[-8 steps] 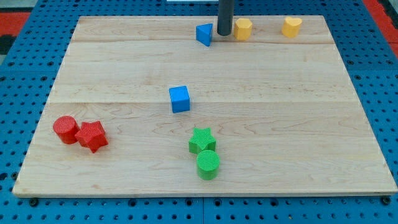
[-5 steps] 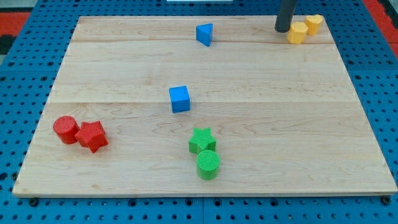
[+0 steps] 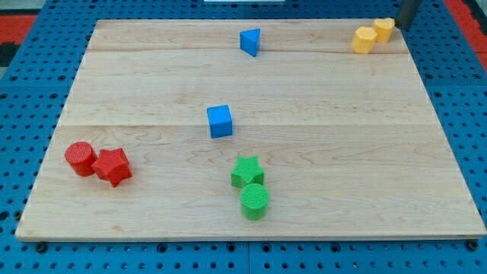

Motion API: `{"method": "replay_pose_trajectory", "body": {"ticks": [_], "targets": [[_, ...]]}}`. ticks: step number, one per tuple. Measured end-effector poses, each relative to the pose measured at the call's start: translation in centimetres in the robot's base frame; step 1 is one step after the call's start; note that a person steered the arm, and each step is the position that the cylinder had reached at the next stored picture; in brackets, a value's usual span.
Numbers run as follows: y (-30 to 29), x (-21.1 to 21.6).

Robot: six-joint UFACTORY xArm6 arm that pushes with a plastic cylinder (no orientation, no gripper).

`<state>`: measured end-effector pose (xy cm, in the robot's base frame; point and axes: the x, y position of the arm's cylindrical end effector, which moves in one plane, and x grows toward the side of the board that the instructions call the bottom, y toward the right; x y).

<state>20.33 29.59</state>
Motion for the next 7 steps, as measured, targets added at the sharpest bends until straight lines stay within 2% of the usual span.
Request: {"method": "replay_pose_trajectory", "body": {"ticks": [1,3,7], "targets": [[-1.2,1.8],[-10.9,2.3],[-11.9,2.1]]}}
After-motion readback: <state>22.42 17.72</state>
